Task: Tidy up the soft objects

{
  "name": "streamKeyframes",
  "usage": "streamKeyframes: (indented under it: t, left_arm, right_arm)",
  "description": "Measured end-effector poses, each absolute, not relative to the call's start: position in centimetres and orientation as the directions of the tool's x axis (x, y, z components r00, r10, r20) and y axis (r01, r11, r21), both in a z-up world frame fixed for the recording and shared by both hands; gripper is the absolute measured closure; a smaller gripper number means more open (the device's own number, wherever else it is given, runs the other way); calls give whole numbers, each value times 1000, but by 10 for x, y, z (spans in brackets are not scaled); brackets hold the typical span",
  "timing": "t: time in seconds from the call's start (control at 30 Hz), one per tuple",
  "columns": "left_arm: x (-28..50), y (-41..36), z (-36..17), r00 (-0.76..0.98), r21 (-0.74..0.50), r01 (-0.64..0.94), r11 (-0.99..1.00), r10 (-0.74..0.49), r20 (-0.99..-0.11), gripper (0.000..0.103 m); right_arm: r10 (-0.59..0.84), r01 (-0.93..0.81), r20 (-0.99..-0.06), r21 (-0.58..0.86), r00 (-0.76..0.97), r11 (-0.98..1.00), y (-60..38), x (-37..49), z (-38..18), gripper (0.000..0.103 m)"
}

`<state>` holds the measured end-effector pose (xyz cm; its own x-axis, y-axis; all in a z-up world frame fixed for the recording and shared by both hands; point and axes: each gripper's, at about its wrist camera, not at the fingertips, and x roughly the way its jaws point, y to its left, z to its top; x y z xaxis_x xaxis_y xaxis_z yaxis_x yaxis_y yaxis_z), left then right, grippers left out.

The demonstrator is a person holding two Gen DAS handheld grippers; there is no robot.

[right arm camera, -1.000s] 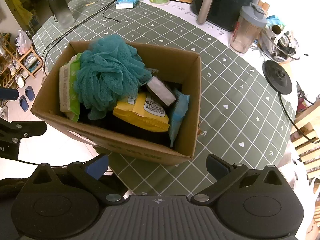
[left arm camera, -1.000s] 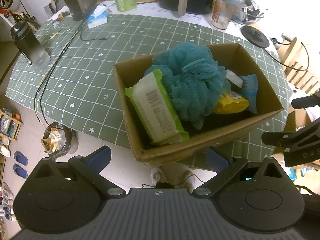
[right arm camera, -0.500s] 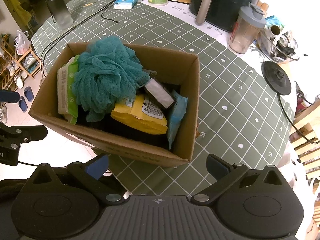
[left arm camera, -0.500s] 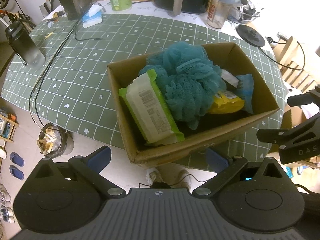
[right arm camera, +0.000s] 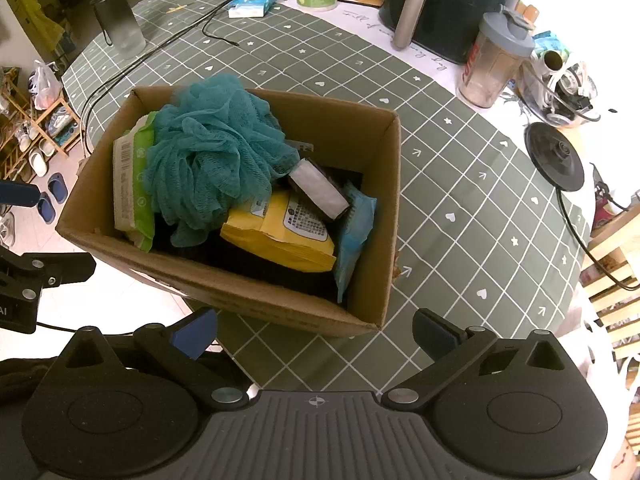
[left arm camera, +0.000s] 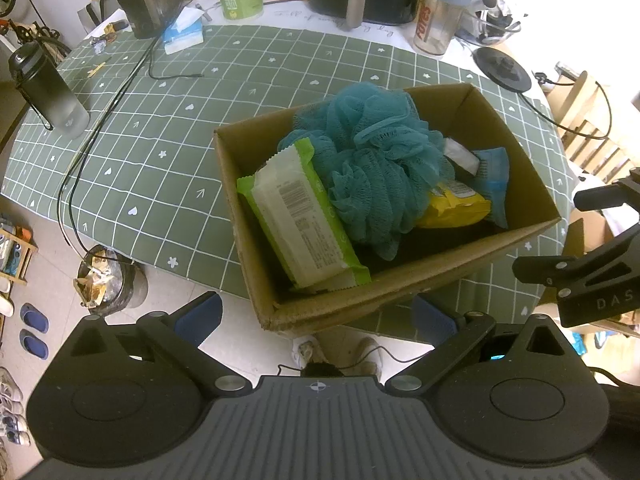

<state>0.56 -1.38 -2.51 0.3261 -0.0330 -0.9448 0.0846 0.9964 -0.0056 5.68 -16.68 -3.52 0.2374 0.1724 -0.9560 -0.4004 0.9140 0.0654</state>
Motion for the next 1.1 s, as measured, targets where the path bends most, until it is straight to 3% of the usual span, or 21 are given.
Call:
streamKeyframes:
  t: [1.1]
  left_arm:
    - [6,-15,-25,322,-1,95,995,-32,-946,0]
  right_arm:
    - [170,-388,-957,68,236,919,-172,57,-36,0]
